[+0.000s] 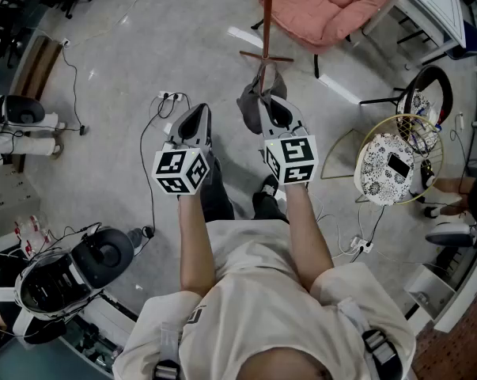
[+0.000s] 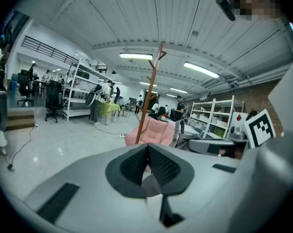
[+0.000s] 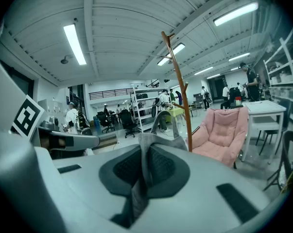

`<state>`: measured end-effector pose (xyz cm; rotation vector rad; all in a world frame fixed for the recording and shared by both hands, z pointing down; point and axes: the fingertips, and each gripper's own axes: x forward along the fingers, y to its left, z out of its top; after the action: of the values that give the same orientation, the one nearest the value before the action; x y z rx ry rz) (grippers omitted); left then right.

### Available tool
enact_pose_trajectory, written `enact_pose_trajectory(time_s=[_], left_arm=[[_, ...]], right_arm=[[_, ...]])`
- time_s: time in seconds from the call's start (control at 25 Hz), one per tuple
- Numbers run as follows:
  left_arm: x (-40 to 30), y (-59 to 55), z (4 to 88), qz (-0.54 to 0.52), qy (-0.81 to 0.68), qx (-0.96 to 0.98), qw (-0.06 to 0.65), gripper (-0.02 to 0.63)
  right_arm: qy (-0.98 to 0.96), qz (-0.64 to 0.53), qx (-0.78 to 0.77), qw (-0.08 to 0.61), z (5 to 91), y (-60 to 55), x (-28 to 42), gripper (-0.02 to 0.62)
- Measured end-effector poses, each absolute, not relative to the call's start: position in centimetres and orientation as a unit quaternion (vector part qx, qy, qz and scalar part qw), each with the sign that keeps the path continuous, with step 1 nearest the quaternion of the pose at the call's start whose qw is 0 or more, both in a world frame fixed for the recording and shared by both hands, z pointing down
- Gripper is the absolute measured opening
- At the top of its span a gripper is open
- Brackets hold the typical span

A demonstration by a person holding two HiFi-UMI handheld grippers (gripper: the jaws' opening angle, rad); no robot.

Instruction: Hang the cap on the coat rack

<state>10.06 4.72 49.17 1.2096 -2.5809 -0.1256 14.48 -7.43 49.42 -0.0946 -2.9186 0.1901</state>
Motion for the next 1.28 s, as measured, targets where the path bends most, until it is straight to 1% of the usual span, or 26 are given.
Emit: enact_pose_trajectory(time_s=[0.24, 0.4, 0.52, 0.72, 0.84, 1.04, 1.16, 1.28], left_arm=[[9.2, 7.1, 48.7, -0.045, -0.883, 0.448, 0.132, 0.006], [6.2, 8.7, 47.4, -0.05, -0.858, 0.497, 0.118, 0.007], [4.3, 11.9, 45.5, -0.053, -0.845, 0.52, 0.112, 0.006], [-0.1, 17.1, 45.1, -0.038, -0.826, 0.549, 0.122, 0.007], [-3.5, 19.9, 43.4, -0.044, -0.825, 0.551, 0.12, 0.007], [-8.4, 24.8, 40.3, -0.056, -0.83, 0.543, 0.115, 0.008], [-10.1, 26.2, 40.5, -0.056, -0.84, 0.527, 0.118, 0.007], [-12.0, 27.1, 40.6, -0.05, -0.85, 0.512, 0.113, 0.008]], right_arm=[[-0.992, 0.059, -0.012, 0.11, 49.9, -3.9, 14.6, 0.011], [-0.992, 0.048, 0.039, 0.112, 49.3, -1.6, 13.0, 0.01], [-0.989, 0.051, 0.076, 0.118, 48.4, 0.6, 12.4, 0.011], [-0.982, 0.06, 0.137, 0.112, 47.2, 2.6, 11.4, 0.011], [-0.979, 0.07, 0.159, 0.105, 45.8, 3.9, 10.0, 0.011], [-0.98, 0.059, 0.154, 0.109, 42.7, 7.8, 6.3, 0.011], [-0.984, 0.039, 0.133, 0.114, 42.8, 8.5, 4.7, 0.011], [-0.985, 0.046, 0.128, 0.108, 43.4, 7.9, 2.6, 0.011]])
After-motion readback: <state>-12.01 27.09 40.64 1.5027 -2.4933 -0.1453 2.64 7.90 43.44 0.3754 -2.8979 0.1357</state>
